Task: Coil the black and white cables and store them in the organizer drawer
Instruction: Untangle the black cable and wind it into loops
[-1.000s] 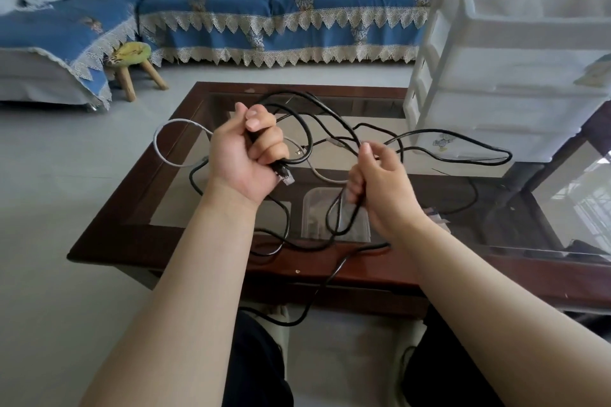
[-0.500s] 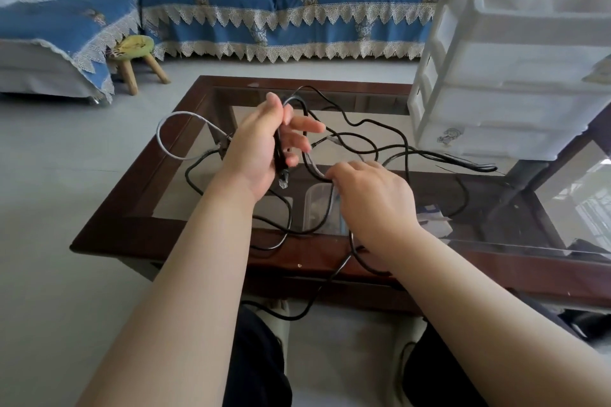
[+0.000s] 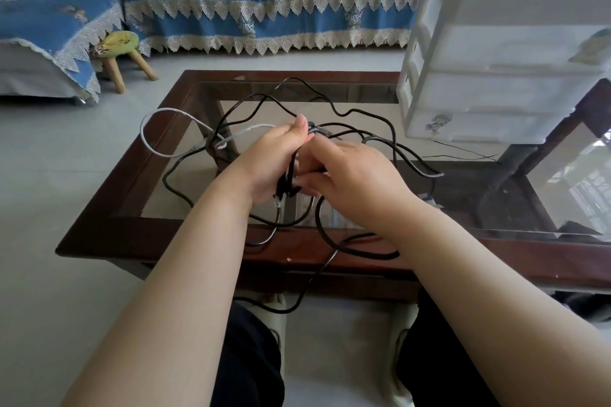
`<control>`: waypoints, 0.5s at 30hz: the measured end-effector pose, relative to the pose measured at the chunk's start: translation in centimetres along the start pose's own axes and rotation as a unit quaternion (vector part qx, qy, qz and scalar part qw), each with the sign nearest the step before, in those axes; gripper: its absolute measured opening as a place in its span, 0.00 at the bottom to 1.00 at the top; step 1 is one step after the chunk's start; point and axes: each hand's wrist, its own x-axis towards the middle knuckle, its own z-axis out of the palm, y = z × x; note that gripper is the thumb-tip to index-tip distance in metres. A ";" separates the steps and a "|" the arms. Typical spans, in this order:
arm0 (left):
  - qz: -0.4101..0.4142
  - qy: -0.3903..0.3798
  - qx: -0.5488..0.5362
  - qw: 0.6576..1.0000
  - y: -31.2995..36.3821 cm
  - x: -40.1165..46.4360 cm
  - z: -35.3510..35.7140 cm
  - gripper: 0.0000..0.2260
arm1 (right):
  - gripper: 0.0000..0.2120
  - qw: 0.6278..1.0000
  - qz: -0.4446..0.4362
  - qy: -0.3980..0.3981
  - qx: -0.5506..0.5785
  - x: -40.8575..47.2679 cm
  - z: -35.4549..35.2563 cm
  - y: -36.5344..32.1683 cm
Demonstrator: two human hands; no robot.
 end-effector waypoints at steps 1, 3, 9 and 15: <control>-0.010 -0.015 0.002 1.000 0.1 -0.2 0.3 0.17 | 0.14 1.000 0.020 0.006 -0.005 0.0 -0.3 0.1; -0.026 -0.050 0.039 0.998 0.0 -0.3 0.9 0.17 | 0.21 0.998 0.059 0.022 -0.029 0.0 -0.8 0.4; -0.045 -0.097 0.096 0.990 -0.4 0.1 1.7 0.22 | 0.27 0.988 0.136 -0.009 -0.075 0.3 -1.2 1.2; -0.081 -0.101 0.059 0.990 -0.8 1.0 1.3 0.23 | 0.12 0.948 0.205 -0.052 0.239 0.3 -2.3 2.1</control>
